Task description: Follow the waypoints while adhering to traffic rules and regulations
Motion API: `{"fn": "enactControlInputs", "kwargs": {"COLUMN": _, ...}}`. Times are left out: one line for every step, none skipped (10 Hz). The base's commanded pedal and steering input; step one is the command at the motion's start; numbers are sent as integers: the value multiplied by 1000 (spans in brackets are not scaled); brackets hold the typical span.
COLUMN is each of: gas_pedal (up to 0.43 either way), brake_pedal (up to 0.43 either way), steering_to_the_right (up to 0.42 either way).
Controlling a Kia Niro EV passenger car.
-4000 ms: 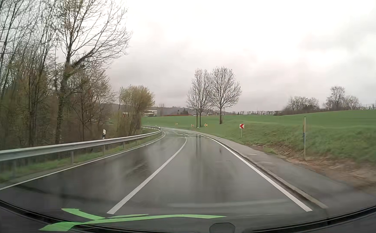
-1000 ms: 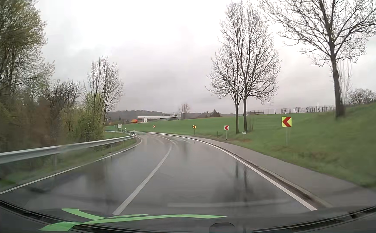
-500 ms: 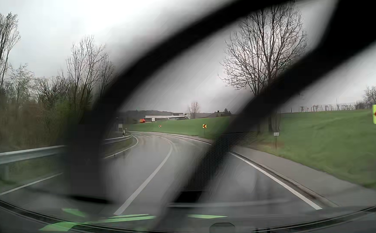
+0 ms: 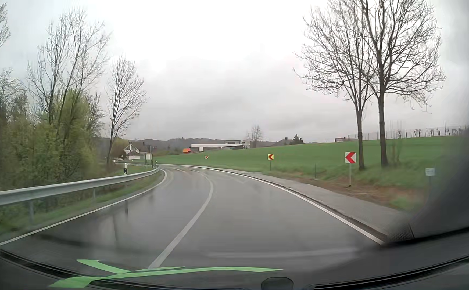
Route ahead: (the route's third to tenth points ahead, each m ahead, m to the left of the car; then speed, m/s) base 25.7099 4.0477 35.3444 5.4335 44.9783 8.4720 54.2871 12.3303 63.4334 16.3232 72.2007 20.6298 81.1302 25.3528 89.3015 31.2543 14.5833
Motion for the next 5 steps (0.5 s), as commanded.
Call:
{"fn": "enactControlInputs", "kwargs": {"gas_pedal": 0, "brake_pedal": 0, "steering_to_the_right": -29}}
{"fn": "enactControlInputs", "kwargs": {"gas_pedal": 0, "brake_pedal": 0, "steering_to_the_right": -29}}
{"fn": "enactControlInputs", "kwargs": {"gas_pedal": 0, "brake_pedal": 0, "steering_to_the_right": -29}}
{"fn": "enactControlInputs", "kwargs": {"gas_pedal": 0, "brake_pedal": 0, "steering_to_the_right": -30}}
{"fn": "enactControlInputs", "kwargs": {"gas_pedal": 0, "brake_pedal": 0, "steering_to_the_right": -31}}
